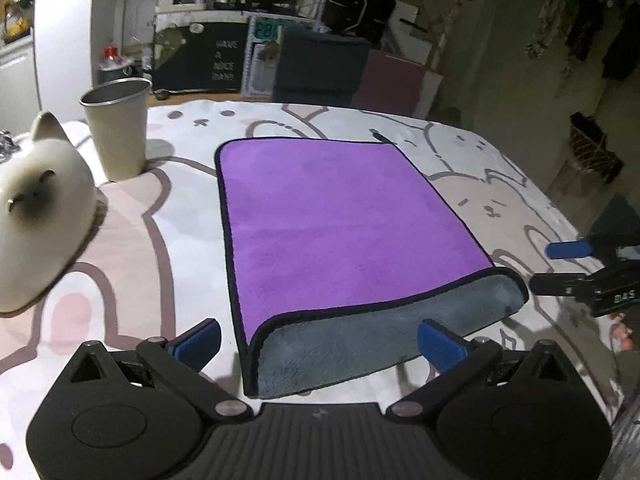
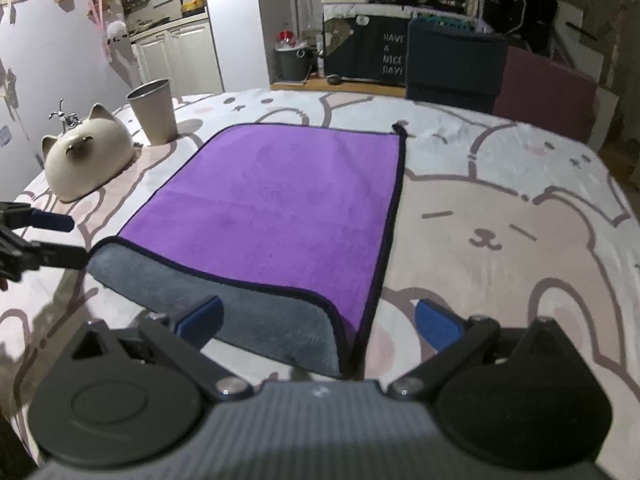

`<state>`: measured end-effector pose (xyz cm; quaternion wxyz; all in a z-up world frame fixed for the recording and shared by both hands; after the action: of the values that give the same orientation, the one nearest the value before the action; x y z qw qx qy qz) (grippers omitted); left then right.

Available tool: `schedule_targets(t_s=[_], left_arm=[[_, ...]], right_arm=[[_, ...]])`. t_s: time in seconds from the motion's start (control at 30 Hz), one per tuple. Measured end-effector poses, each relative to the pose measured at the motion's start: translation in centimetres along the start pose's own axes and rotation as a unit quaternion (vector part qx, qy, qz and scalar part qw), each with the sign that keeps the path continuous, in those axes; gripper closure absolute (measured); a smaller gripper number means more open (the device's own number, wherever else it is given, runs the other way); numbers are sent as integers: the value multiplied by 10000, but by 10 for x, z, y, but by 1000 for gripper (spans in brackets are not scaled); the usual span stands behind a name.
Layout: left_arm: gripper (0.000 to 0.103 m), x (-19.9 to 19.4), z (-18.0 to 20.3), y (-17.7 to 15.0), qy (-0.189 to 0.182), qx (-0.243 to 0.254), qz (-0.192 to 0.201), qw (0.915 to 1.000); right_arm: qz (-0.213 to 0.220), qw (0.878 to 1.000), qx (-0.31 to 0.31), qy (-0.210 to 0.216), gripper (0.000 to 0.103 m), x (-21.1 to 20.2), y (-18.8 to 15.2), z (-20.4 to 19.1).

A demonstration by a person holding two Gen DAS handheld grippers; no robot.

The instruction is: Fold towel

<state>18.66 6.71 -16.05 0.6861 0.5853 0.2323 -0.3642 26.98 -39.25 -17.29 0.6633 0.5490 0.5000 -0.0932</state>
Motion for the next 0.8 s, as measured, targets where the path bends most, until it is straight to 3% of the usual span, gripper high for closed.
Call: schedule_targets(t_s=[0.27, 0.4, 0.53, 0.67, 0.8], left_arm=[[0, 9, -10, 10, -30, 141, -134, 9998], [9, 16, -14, 13, -347, 32, -286, 9990], [21, 23, -17, 13, -374, -1, -456, 9983], [30, 29, -19, 9, -356, 31, -681, 9970], [40, 30, -21, 7, -283, 111, -837, 9960]], right_arm=[[114, 9983, -138, 551, 0, 12, 7, 13], [-93, 9983, -192, 535, 0, 18, 14, 18], [-346, 9962, -34, 804, 2, 20, 17, 23], [-606, 9936, -28, 957, 26, 28, 15, 23], [-915, 9913, -178, 932, 34, 38, 12, 20]])
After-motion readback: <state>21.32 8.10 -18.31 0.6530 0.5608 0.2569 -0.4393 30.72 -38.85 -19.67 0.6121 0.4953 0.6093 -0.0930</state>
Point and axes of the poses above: each gripper's, at about its wrist camera, not at the fingertips, and x roughly the way its jaws point, z to its right, y to its top, the point moved 4 cm from there along x, roughly the way its jaws point, and after that the axes turned 2 degrees about -z, right-handed, at the moved point
